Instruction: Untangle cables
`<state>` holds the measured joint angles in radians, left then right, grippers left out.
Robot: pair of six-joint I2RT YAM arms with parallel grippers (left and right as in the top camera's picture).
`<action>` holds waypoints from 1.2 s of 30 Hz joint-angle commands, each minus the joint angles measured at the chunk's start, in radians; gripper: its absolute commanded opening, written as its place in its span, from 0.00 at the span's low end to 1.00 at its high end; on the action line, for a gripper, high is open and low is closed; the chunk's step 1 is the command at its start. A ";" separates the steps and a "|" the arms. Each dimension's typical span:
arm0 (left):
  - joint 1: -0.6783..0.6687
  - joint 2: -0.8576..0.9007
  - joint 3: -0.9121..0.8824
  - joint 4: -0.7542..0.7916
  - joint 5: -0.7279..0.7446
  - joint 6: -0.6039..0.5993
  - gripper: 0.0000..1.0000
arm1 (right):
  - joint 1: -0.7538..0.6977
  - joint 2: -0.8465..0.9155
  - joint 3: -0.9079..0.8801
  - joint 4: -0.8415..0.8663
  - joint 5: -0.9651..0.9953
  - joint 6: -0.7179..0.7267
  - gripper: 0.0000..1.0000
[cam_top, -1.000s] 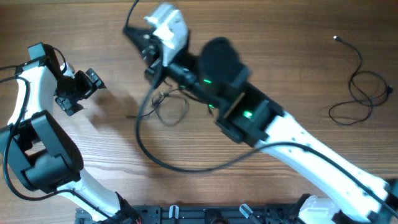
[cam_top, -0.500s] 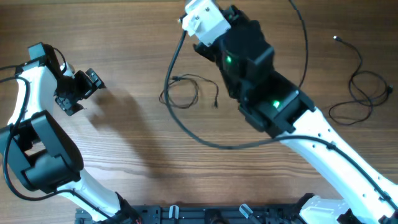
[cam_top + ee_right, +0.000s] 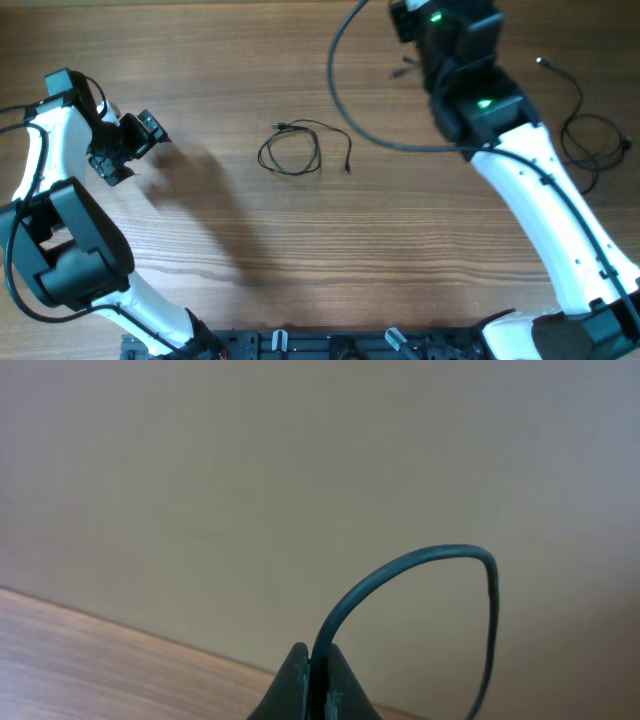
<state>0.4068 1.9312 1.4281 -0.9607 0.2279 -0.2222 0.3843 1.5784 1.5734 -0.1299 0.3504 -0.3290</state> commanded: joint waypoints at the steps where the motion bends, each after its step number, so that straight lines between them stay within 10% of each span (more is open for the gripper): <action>1: 0.001 -0.020 0.006 0.002 -0.009 -0.002 1.00 | -0.108 0.020 0.008 -0.009 -0.158 0.111 0.04; 11: 0.001 -0.020 0.006 0.002 -0.009 -0.002 1.00 | -0.346 0.174 0.008 -0.534 -0.178 0.752 0.04; 26: 0.001 -0.020 0.006 0.002 -0.009 -0.002 1.00 | -0.440 0.213 -0.211 -0.806 -0.172 0.775 0.04; 36: 0.001 -0.020 0.006 0.002 -0.009 -0.002 1.00 | -0.484 0.213 -0.573 -0.570 -0.047 0.777 0.04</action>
<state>0.4068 1.9312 1.4281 -0.9604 0.2279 -0.2222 -0.0868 1.7695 1.0657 -0.7319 0.2085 0.4309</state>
